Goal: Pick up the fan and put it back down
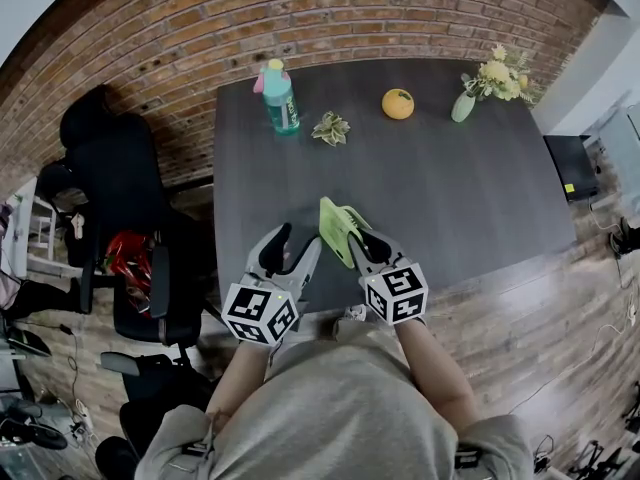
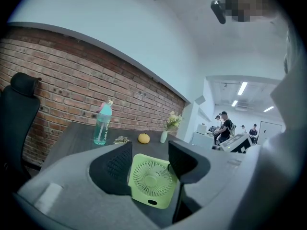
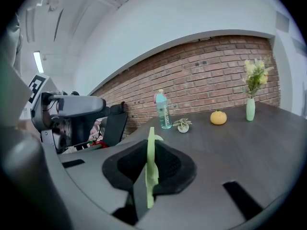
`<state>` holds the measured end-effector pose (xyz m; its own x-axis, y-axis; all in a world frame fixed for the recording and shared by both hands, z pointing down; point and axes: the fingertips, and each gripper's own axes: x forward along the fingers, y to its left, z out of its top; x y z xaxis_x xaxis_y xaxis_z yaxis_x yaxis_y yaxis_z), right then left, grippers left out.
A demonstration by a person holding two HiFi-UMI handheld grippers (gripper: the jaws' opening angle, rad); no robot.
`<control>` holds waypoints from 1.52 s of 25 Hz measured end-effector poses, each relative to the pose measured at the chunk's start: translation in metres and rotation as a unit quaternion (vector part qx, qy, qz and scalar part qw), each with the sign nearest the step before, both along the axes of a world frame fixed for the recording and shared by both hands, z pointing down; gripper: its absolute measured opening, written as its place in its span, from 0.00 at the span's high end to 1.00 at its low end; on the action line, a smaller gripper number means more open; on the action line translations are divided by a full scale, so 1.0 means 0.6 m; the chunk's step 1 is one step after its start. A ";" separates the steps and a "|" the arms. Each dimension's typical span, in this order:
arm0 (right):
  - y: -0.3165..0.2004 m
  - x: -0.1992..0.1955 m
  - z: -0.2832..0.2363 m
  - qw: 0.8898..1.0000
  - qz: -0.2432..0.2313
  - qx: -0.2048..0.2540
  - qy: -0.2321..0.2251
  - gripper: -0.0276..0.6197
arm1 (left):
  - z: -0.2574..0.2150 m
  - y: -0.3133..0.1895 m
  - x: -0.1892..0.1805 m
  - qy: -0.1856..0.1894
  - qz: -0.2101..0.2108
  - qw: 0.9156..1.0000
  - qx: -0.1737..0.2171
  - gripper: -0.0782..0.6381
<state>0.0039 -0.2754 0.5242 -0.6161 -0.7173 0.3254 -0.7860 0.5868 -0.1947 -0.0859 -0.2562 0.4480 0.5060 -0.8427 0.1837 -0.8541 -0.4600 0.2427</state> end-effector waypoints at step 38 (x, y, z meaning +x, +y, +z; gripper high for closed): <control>-0.223 0.258 -0.076 0.993 0.092 0.058 0.050 0.89 | -0.004 -0.095 0.133 0.006 0.024 1.000 0.013 0.56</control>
<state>0.1587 -0.4091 0.4787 -0.4406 -0.8504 0.2876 -0.8936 0.4460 -0.0501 -0.0059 -0.3130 0.4458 0.5488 -0.8215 0.1551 -0.8276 -0.5077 0.2394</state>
